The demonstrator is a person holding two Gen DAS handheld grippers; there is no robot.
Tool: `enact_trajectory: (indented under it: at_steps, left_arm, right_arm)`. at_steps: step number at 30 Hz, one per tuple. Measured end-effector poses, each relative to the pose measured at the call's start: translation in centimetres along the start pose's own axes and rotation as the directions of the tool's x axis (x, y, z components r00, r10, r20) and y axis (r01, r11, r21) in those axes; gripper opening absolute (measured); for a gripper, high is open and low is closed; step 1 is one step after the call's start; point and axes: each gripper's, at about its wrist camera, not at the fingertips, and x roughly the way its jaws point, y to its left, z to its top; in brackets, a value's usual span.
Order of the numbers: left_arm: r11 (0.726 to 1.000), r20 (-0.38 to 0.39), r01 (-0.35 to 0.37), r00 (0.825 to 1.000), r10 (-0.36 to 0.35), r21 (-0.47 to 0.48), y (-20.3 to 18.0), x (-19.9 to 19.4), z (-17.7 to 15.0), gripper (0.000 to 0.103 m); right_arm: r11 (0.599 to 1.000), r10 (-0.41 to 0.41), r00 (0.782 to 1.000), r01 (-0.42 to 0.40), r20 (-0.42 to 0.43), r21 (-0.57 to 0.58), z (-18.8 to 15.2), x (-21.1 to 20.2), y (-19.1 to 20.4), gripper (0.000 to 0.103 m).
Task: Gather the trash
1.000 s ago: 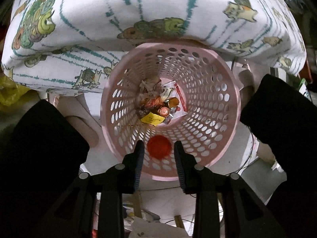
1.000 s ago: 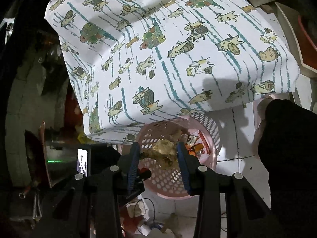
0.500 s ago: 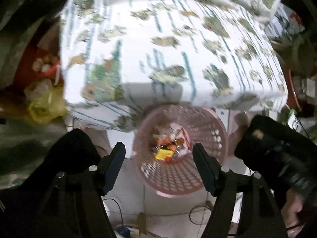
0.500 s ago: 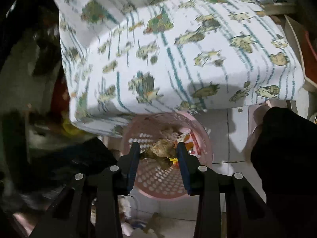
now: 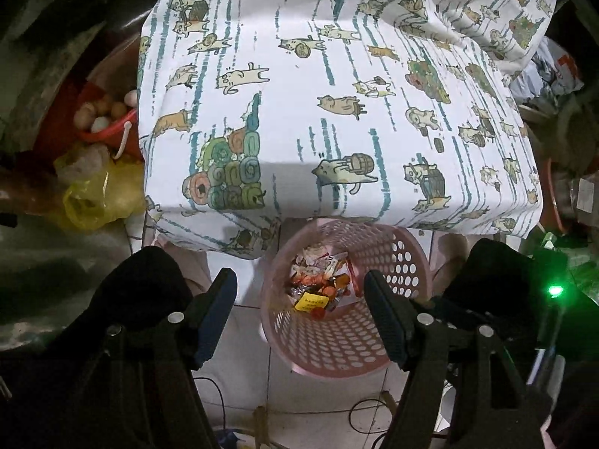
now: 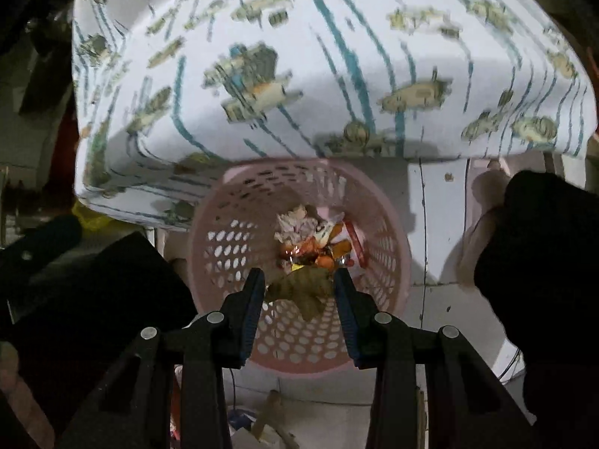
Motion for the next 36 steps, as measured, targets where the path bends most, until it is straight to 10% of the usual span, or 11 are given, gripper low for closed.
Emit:
enact_trajectory:
  at_steps: [5,19,36]
  left_arm:
    - [1.000,-0.002,-0.010,1.000,0.010,0.005,-0.2,0.1,0.3,0.069]
    - [0.997,0.144,-0.069,0.987,0.065,0.025,-1.0,-3.5,0.9,0.069]
    - [0.999,0.431,-0.031,0.901,0.040,-0.029,0.2,-10.5,0.4,0.081]
  right_arm:
    - [1.000,-0.019,1.000,0.019,-0.012,-0.005,-0.2,0.2,0.1,0.052]
    - [0.977,-0.097,0.956,0.146,0.278,-0.159,-0.4,-8.5,3.2,0.053]
    - [0.951,-0.088,0.806,0.243,0.585,-0.192,-1.8,-18.2,4.6,0.066]
